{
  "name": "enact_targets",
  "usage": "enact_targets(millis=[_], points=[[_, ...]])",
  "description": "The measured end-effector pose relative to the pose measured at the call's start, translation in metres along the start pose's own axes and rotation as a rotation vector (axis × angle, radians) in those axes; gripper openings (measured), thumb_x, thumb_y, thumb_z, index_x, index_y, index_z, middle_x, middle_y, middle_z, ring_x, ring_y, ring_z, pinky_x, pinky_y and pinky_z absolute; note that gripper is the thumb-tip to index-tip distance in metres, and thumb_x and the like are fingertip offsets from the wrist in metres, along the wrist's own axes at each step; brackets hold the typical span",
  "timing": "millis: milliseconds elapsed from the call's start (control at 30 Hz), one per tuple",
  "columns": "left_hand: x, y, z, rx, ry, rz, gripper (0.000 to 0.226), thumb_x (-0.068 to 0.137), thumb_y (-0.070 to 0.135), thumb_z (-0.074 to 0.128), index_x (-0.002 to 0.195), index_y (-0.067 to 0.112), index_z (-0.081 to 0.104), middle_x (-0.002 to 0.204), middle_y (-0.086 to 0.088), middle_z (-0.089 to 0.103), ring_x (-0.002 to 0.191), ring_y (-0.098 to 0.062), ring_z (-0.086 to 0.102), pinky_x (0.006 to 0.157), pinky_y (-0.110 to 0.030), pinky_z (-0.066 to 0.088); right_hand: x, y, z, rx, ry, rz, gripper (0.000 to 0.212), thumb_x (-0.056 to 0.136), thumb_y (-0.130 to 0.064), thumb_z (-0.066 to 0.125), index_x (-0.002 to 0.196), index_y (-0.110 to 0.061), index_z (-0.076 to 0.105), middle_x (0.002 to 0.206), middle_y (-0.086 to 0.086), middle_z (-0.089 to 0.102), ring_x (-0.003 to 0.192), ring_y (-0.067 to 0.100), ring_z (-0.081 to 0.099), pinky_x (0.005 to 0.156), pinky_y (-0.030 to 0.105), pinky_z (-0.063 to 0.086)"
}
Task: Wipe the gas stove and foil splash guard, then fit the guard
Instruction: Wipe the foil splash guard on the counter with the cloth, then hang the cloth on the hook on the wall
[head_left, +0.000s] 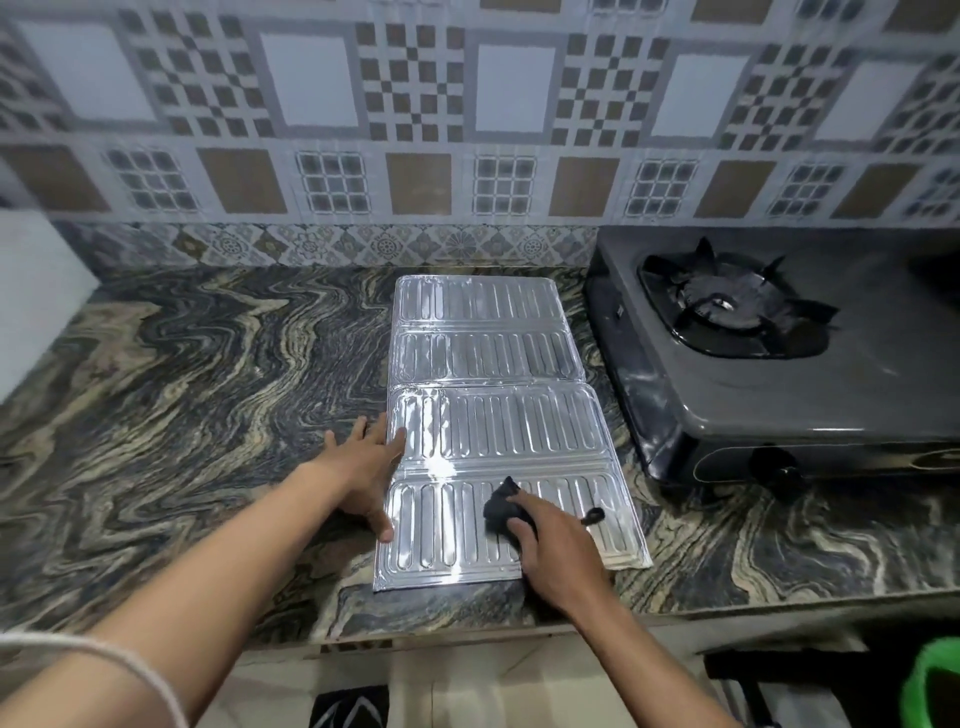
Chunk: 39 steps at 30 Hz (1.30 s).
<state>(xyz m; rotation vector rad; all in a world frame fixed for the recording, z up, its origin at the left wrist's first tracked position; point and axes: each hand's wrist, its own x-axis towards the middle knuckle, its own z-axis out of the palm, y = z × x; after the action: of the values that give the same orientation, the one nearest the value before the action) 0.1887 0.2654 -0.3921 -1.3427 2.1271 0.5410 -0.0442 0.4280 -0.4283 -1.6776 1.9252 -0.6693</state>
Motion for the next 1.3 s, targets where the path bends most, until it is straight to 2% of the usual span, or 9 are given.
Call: enact_targets(millis=[133,233,300,400,533,667,800,1000,1300], points=[[-0.010,0.037,-0.009,-0.145,0.183,0.136,0.117,0.076,0.056,0.077,0.159,0.031,-0.002,0.166,-0.003,-0.015,0.153,-0.032,-0.010,0.121,-0.061,0.001,0.020,-0.001,-0.028,0.507,0.020,0.156,0.016,0.097,-0.013,0.058,0.105,-0.023,0.069,0.104,-0.005,0.070,0.092,0.007,0.065,0.085,0.030,0.051],[-0.018,0.071,-0.024,-0.509,0.317,0.315,0.076,0.088,0.051,0.068,0.154,0.034,0.034,0.164,0.001,0.026,0.149,-0.020,0.028,0.123,-0.042,0.021,0.033,-0.006,-0.052,0.862,-0.003,0.236,0.019,0.097,-0.007,0.055,0.101,-0.017,0.071,0.099,0.012,0.074,0.093,0.027,0.069,0.088,0.048,0.055],[-0.026,0.090,-0.034,-0.777,0.314,0.444,0.045,0.093,0.036,0.068,0.137,0.029,0.060,0.141,0.005,0.060,0.131,-0.011,0.055,0.115,-0.038,0.038,0.041,-0.012,-0.068,1.008,-0.005,0.238,0.019,0.092,-0.009,0.059,0.103,-0.014,0.073,0.108,0.021,0.072,0.106,0.040,0.066,0.095,0.059,0.050],[-0.036,0.106,-0.048,-1.042,0.393,0.492,0.018,0.093,0.022,0.068,0.110,0.018,0.073,0.108,0.003,0.076,0.105,-0.011,0.069,0.100,-0.035,0.051,0.049,-0.019,-0.092,1.144,-0.027,0.159,0.026,0.089,-0.010,0.055,0.107,-0.015,0.073,0.115,0.021,0.070,0.116,0.041,0.061,0.100,0.058,0.047],[-0.048,0.119,-0.069,-1.157,0.574,0.462,0.032,0.078,0.047,0.072,0.094,0.019,0.071,0.089,-0.010,0.076,0.083,-0.026,0.069,0.085,-0.054,0.054,0.047,-0.026,-0.135,1.086,-0.131,-0.039,0.037,0.093,-0.018,0.050,0.128,-0.025,0.060,0.116,0.009,0.069,0.105,0.024,0.064,0.088,0.043,0.052],[-0.062,0.132,-0.097,-1.188,0.669,0.492,0.025,0.085,0.029,0.072,0.109,0.032,0.069,0.095,-0.017,0.074,0.088,-0.042,0.069,0.081,-0.060,0.055,0.054,-0.036,-0.166,0.802,-0.077,-0.265,0.054,0.092,-0.014,0.061,0.140,-0.037,0.050,0.120,0.000,0.067,0.109,0.020,0.066,0.092,0.046,0.056],[-0.080,0.155,-0.125,-1.113,0.755,0.575,0.039,0.093,0.013,0.070,0.125,0.033,0.063,0.113,-0.006,0.071,0.093,-0.025,0.074,0.086,-0.039,0.060,0.063,-0.045,-0.204,0.678,-0.006,-0.357,0.041,0.093,0.000,0.056,0.126,-0.024,0.059,0.113,0.003,0.069,0.106,0.022,0.066,0.091,0.053,0.054],[-0.103,0.176,-0.165,-1.094,1.011,0.540,0.018,0.085,0.008,0.077,0.100,0.018,0.077,0.100,0.001,0.078,0.091,-0.018,0.075,0.085,-0.029,0.059,0.075,-0.050,-0.263,0.659,-0.098,-0.427,0.039,0.095,-0.001,0.059,0.121,-0.030,0.066,0.111,0.004,0.071,0.106,0.020,0.068,0.090,0.046,0.057],[-0.112,0.173,-0.222,-0.835,1.195,0.481,0.008,0.093,0.015,0.069,0.096,0.022,0.070,0.094,0.005,0.074,0.094,-0.011,0.070,0.088,-0.035,0.058,0.113,-0.083,-0.311,0.568,-0.126,-0.542,0.026,0.093,-0.009,0.066,0.115,-0.022,0.069,0.103,0.008,0.071,0.097,0.018,0.070,0.077,0.036,0.062]])
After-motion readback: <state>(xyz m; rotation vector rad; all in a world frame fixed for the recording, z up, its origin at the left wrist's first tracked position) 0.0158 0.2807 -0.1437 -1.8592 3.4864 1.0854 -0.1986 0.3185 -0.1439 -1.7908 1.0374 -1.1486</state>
